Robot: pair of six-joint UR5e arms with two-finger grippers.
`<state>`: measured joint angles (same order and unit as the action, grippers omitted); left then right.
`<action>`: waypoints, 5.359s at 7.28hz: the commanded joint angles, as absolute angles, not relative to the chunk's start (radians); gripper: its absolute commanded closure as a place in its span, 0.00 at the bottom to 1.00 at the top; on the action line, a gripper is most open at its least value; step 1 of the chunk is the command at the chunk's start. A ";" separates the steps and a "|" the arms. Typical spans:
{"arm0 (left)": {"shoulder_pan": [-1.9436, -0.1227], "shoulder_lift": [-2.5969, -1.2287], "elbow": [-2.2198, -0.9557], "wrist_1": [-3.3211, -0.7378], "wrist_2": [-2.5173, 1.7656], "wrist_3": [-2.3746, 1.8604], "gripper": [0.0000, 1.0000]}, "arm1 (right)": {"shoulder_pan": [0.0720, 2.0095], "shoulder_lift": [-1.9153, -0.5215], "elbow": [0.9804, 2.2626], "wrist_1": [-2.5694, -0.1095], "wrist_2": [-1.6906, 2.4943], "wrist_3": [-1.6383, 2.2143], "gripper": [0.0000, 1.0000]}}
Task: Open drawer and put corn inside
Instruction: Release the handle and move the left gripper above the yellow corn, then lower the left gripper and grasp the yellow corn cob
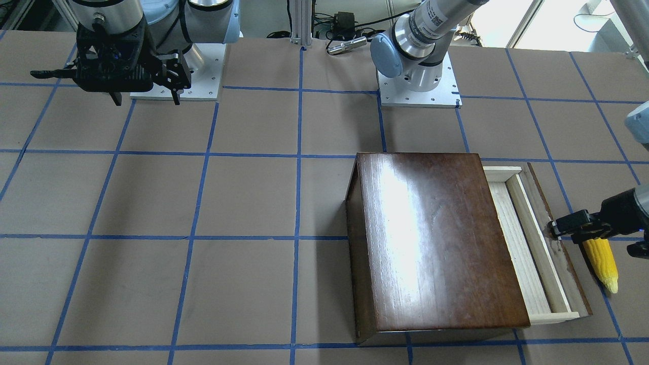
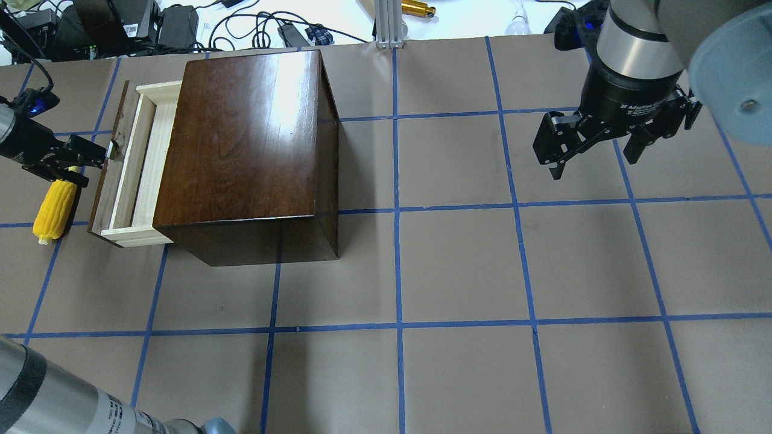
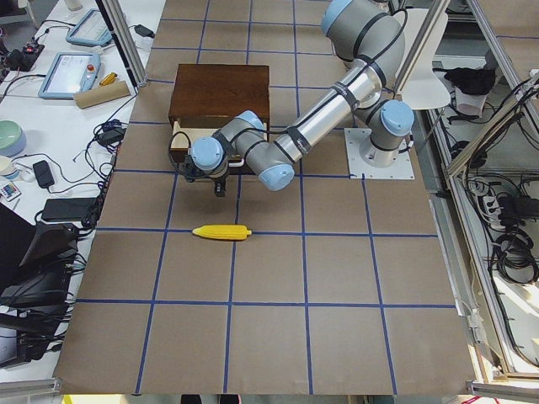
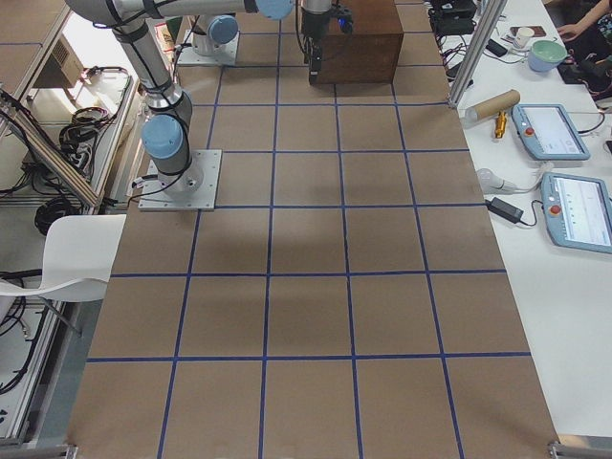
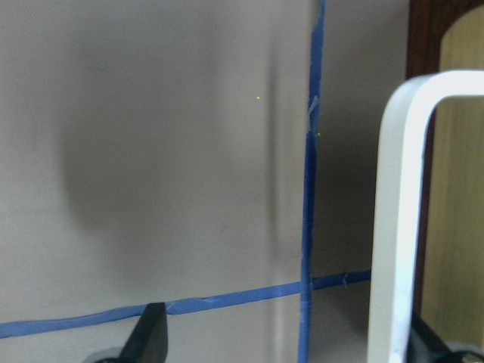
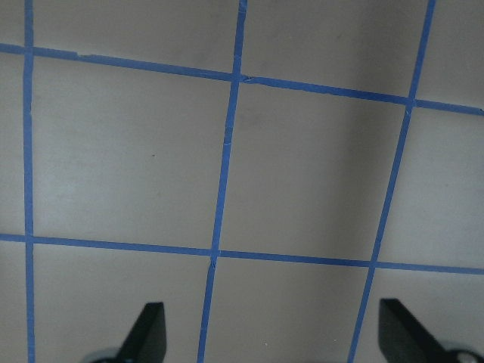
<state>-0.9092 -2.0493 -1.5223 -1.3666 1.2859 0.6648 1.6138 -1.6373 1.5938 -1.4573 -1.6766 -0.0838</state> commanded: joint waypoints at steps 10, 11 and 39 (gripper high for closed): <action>-0.848 -2.034 -1.451 -1.243 1.568 0.748 0.00 | 1.614 -1.637 1.594 -1.457 -1.677 -0.084 0.00; -0.842 -2.063 -1.451 -1.208 1.569 0.793 0.00 | 1.614 -1.637 1.594 -1.457 -1.677 -0.084 0.00; -0.867 -2.169 -1.445 -1.179 1.612 0.769 1.00 | 1.614 -1.638 1.594 -1.457 -1.677 -0.084 0.00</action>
